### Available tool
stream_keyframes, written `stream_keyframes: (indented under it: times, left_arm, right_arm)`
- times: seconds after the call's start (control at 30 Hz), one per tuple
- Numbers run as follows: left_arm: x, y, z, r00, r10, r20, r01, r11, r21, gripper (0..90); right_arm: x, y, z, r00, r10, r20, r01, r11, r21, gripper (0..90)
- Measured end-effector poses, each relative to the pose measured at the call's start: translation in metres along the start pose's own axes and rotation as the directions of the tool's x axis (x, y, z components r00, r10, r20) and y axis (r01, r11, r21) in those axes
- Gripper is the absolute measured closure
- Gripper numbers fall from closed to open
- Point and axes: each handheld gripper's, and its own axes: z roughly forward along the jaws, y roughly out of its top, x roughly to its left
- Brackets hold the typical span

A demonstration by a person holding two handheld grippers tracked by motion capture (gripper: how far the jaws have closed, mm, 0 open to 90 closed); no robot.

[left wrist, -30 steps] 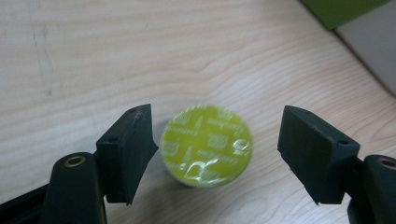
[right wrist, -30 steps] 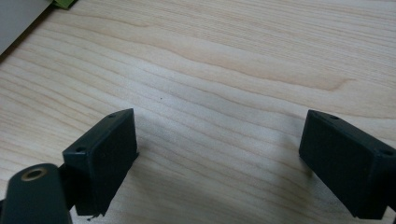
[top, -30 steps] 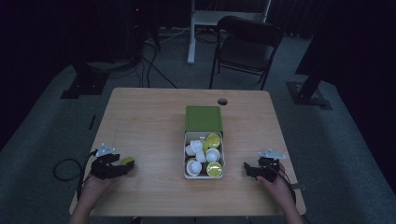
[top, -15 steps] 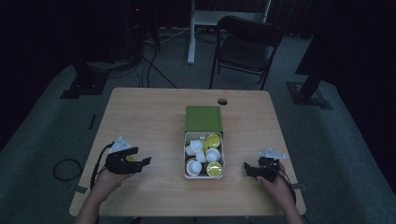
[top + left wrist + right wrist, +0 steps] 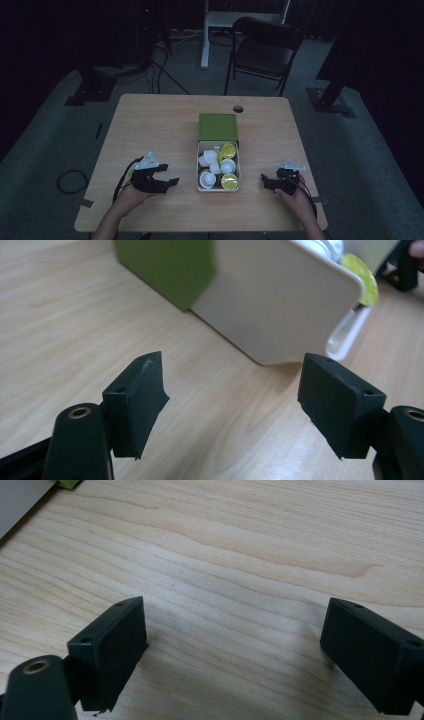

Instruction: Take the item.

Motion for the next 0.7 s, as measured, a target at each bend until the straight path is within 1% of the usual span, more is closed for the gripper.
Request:
stream_keyframes:
  times: [0.1, 0.23, 0.33, 0.37, 0.4, 0.47, 0.53, 0.57, 0.63, 0.67, 0.7]
  left_arm:
    - [-0.005, -0.002, 0.007, 0.9995, 0.024, 0.019, -0.024, 0.9997, 0.01, 27.0]
    - [-0.009, -0.004, 0.012, 0.9984, 0.034, 0.045, -0.035, 0.9994, 0.008, 27.0]
    - [-0.012, -0.005, 0.016, 0.9974, 0.043, 0.059, -0.044, 0.9989, 0.016, 27.0]
    - [-0.014, -0.005, 0.018, 0.9968, 0.053, 0.059, -0.054, 0.9984, 0.016, 27.0]
    - [-0.016, -0.007, 0.02, 0.9953, 0.067, 0.07, -0.069, 0.9974, 0.02, 27.0]
    - [-0.018, -0.009, 0.024, 0.993, 0.074, 0.092, -0.077, 0.9965, 0.032, 26.9]
    - [-0.022, -0.012, 0.028, 0.9891, 0.097, 0.11, -0.104, 0.9932, 0.053, 26.9]
    - [-0.023, -0.013, 0.03, 0.9877, 0.101, 0.119, -0.109, 0.9923, 0.059, 26.9]
    - [-0.027, -0.017, 0.032, 0.9804, 0.15, 0.128, -0.159, 0.9851, 0.065, 26.8]
    - [-0.028, -0.018, 0.034, 0.9764, 0.162, 0.142, -0.172, 0.983, 0.063, 26.8]
    - [-0.03, -0.019, 0.035, 0.9732, 0.16, 0.165, -0.172, 0.9829, 0.064, 26.7]
  right_arm:
    - [0.0, 0.0, 0.0, 1.0, 0.001, 0.0, -0.001, 1.0, 0.0, 10.8]
    - [0.0, 0.0, 0.0, 1.0, 0.0, 0.0, 0.0, 1.0, 0.0, 10.8]
    - [0.0, 0.0, 0.0, 1.0, 0.0, 0.0, 0.0, 1.0, 0.0, 10.8]
    - [0.0, 0.0, 0.0, 1.0, 0.0, 0.0, 0.0, 1.0, 0.0, 10.8]
    - [0.0, 0.0, 0.0, 1.0, 0.0, 0.0, 0.0, 1.0, 0.0, 10.8]
    - [0.0, 0.0, 0.0, 1.0, 0.0, 0.0, 0.0, 1.0, 0.0, 10.8]
    - [0.0, 0.0, 0.0, 1.0, 0.0, 0.0, 0.0, 1.0, 0.0, 10.8]
    - [0.0, 0.0, 0.0, 1.0, 0.0, 0.0, 0.0, 1.0, 0.0, 10.8]
    - [0.0, 0.0, 0.0, 1.0, 0.0, 0.0, 0.0, 1.0, 0.0, 10.8]
    - [0.0, 0.0, 0.0, 1.0, 0.0, 0.0, 0.0, 1.0, 0.0, 10.8]
    - [0.0, 0.0, 0.0, 1.0, 0.0, 0.0, 0.0, 1.0, 0.0, 10.8]
